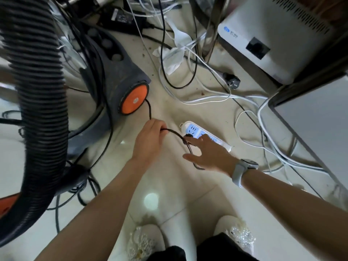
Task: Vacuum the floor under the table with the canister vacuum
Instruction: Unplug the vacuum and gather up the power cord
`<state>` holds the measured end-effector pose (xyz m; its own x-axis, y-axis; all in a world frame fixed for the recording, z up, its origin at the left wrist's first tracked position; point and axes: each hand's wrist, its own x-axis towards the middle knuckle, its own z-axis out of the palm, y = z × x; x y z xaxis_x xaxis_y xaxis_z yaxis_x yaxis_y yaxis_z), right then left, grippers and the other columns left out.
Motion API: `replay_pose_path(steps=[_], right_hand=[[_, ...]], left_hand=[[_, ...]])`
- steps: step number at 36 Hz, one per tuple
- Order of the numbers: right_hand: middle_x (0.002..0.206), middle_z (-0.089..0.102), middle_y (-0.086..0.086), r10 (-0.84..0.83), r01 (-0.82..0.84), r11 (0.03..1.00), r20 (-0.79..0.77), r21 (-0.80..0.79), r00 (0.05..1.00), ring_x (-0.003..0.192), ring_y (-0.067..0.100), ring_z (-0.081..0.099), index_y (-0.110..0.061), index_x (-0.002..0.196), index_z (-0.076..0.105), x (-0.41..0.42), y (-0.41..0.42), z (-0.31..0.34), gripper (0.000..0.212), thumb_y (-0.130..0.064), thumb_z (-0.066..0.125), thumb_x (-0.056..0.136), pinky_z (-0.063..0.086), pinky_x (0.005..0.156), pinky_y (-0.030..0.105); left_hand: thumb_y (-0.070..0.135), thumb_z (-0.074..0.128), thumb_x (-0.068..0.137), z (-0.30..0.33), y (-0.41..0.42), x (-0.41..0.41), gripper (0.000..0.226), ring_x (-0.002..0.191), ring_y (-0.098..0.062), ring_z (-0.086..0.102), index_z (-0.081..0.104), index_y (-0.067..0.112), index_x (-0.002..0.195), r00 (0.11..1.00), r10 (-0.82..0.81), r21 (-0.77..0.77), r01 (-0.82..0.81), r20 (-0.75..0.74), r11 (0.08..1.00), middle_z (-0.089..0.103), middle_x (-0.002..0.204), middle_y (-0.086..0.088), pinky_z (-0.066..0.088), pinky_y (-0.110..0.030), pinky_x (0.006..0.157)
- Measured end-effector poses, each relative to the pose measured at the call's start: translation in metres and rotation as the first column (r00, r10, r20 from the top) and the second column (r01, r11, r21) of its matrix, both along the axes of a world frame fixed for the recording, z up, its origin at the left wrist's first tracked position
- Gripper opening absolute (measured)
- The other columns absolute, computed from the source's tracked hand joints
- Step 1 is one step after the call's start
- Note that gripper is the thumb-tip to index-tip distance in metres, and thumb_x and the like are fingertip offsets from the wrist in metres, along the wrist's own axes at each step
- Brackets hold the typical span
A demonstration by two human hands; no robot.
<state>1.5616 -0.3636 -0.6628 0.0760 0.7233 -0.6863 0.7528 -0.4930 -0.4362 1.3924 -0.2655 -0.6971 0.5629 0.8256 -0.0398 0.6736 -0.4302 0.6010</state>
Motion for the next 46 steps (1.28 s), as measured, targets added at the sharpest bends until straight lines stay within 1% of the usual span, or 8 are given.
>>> replay_pose_path(steps=[3, 6, 8, 18, 22, 28, 40, 46], right_hand=[[0.131, 0.040, 0.007, 0.073, -0.072, 0.997, 0.014, -0.039, 0.997, 0.124, 0.022, 0.041, -0.033, 0.138, 0.043, -0.005, 0.011, 0.024, 0.046, -0.050, 0.045, 0.095, 0.039, 0.100, 0.040], [0.115, 0.051, 0.015, -0.047, 0.050, 0.997, -0.051, 0.054, 0.998, 0.108, 0.031, 0.052, -0.011, 0.106, 0.060, -0.003, 0.019, 0.065, 0.032, -0.032, 0.036, 0.101, 0.043, 0.088, 0.038], [0.108, 0.055, 0.020, -0.047, 0.052, 0.995, -0.061, 0.082, 0.997, 0.099, 0.036, 0.055, 0.000, 0.104, 0.058, 0.000, 0.017, 0.099, 0.034, -0.024, 0.034, 0.103, 0.041, 0.081, 0.038], [0.098, 0.063, 0.004, 0.017, -0.041, 0.990, 0.176, 0.133, 0.984, 0.097, 0.027, 0.058, -0.021, 0.094, 0.047, 0.014, -0.006, 0.263, 0.026, -0.037, 0.028, 0.102, 0.028, 0.067, 0.031], [0.080, 0.056, -0.001, 0.033, -0.079, 0.980, 0.241, 0.183, 0.970, 0.087, 0.025, 0.059, -0.022, 0.092, 0.045, 0.012, -0.023, 0.337, 0.027, -0.038, 0.026, 0.102, 0.019, 0.061, 0.031], [0.082, 0.069, 0.004, -0.121, 0.047, 0.944, 0.208, 0.327, 0.971, 0.081, 0.032, 0.062, -0.015, 0.096, 0.052, 0.004, -0.041, 0.426, 0.062, -0.057, 0.009, 0.083, 0.046, 0.073, 0.037], [0.067, 0.066, 0.006, -0.072, 0.008, 0.871, 0.111, 0.492, 0.991, 0.065, 0.032, 0.061, -0.012, 0.089, 0.053, -0.013, -0.049, 0.581, 0.064, -0.060, 0.011, 0.083, 0.048, 0.061, 0.040], [0.063, 0.063, 0.005, 0.059, -0.201, 0.779, 0.250, 0.594, 0.967, 0.062, 0.031, 0.061, -0.010, 0.079, 0.058, -0.003, -0.028, 0.627, 0.060, -0.054, 0.018, 0.087, 0.027, 0.052, 0.027]], left_hand=[[0.009, 0.056, 0.088, 0.038, -0.001, 0.009, 0.007, 0.086, -0.014, 0.046, 0.060, 0.005, 0.092, 1.000, -0.001, -0.015, 0.002, 0.031, 1.000, 0.058, 0.092, -0.007, 0.033, -0.023, 0.070], [0.009, 0.057, 0.090, 0.072, -0.004, 0.009, 0.003, 0.084, -0.012, 0.045, 0.059, 0.007, 0.092, 0.998, 0.050, -0.075, -0.046, 0.042, 0.996, 0.054, 0.090, -0.001, 0.035, -0.025, 0.069], [0.009, 0.056, 0.092, 0.098, -0.009, 0.009, 0.004, 0.085, -0.012, 0.046, 0.058, 0.007, 0.094, 0.996, 0.083, -0.127, -0.078, 0.035, 0.989, 0.050, 0.091, 0.005, 0.036, -0.027, 0.071], [0.019, 0.045, 0.092, 0.245, -0.044, 0.010, 0.014, 0.081, -0.014, 0.047, 0.054, 0.010, 0.097, 0.991, 0.046, -0.195, -0.020, 0.129, 0.981, 0.058, 0.093, -0.008, 0.034, -0.023, 0.067], [0.026, 0.039, 0.093, 0.315, -0.060, 0.009, 0.027, 0.078, -0.015, 0.047, 0.056, 0.006, 0.099, 0.986, 0.039, -0.212, -0.003, 0.162, 0.977, 0.058, 0.090, -0.011, 0.036, -0.023, 0.066], [0.026, 0.041, 0.094, 0.422, -0.073, 0.009, 0.029, 0.080, -0.015, 0.049, 0.058, 0.003, 0.097, 0.978, 0.067, -0.195, -0.028, 0.198, 0.980, 0.058, 0.091, -0.009, 0.040, -0.024, 0.066], [0.007, 0.049, 0.095, 0.576, -0.085, -0.010, 0.016, 0.080, -0.008, 0.045, 0.061, -0.001, 0.102, 0.971, 0.178, -0.310, -0.122, 0.158, 0.943, 0.051, 0.091, 0.000, 0.032, -0.001, 0.073], [0.003, 0.050, 0.095, 0.608, -0.076, -0.005, 0.016, 0.089, -0.017, 0.050, 0.064, -0.002, 0.102, 0.979, 0.166, -0.285, -0.127, 0.117, 0.950, 0.058, 0.095, -0.010, 0.029, -0.014, 0.077]])
